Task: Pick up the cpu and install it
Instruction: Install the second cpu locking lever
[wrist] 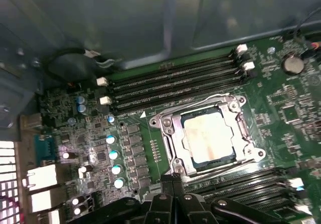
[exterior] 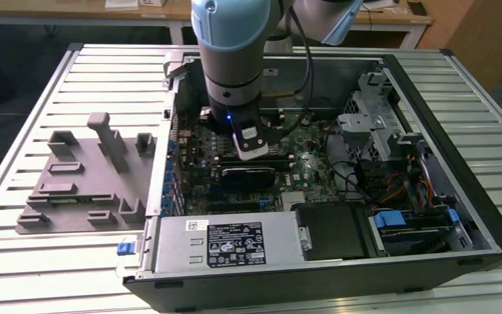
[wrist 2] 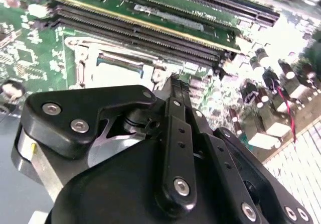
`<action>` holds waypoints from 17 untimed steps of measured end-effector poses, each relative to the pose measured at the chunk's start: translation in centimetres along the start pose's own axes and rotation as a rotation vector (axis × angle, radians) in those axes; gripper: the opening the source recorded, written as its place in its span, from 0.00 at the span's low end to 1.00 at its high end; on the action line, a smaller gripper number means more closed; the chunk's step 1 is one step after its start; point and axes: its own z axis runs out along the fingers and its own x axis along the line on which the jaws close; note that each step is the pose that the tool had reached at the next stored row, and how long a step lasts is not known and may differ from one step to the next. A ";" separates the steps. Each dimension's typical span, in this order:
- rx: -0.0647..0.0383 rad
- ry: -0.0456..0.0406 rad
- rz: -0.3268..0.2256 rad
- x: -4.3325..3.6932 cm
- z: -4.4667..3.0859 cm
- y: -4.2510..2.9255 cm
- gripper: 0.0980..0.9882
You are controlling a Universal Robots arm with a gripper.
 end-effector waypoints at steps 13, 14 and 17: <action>0.045 -0.0125 0.001 -1.00 -0.09 0.88 0.01; 0.048 -0.0132 0.000 -1.11 -0.06 1.02 0.01; 0.055 -0.0152 0.000 -1.47 0.05 1.46 0.01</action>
